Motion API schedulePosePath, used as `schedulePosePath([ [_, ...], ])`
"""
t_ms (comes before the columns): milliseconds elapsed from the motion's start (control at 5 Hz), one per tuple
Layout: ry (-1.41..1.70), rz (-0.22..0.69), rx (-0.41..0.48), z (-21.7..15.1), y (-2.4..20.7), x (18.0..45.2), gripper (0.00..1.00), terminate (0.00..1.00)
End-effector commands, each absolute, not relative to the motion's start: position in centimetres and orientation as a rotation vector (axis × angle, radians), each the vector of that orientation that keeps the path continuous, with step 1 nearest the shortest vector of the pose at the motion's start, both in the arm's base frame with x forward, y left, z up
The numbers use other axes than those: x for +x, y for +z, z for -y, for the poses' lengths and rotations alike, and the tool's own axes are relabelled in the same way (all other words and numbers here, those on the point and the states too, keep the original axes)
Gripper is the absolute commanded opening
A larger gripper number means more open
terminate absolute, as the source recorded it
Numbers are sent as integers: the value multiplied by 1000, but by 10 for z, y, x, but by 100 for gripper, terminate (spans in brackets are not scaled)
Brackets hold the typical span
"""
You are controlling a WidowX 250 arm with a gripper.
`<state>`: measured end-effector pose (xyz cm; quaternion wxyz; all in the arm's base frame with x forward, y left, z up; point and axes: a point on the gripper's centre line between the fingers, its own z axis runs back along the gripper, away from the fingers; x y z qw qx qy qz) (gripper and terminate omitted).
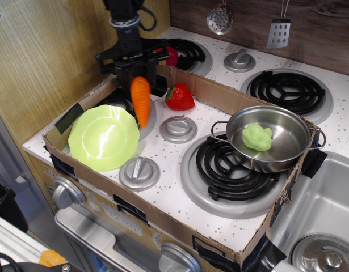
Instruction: Take carrot off plate
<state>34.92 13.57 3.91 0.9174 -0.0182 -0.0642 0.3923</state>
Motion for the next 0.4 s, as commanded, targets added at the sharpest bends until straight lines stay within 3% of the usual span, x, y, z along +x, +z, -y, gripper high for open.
schedulePosePath([
  [0, 798, 216, -10, -148, 48, 348, 0, 0],
  [200, 794, 233, -3, -149, 49, 348, 100, 100],
])
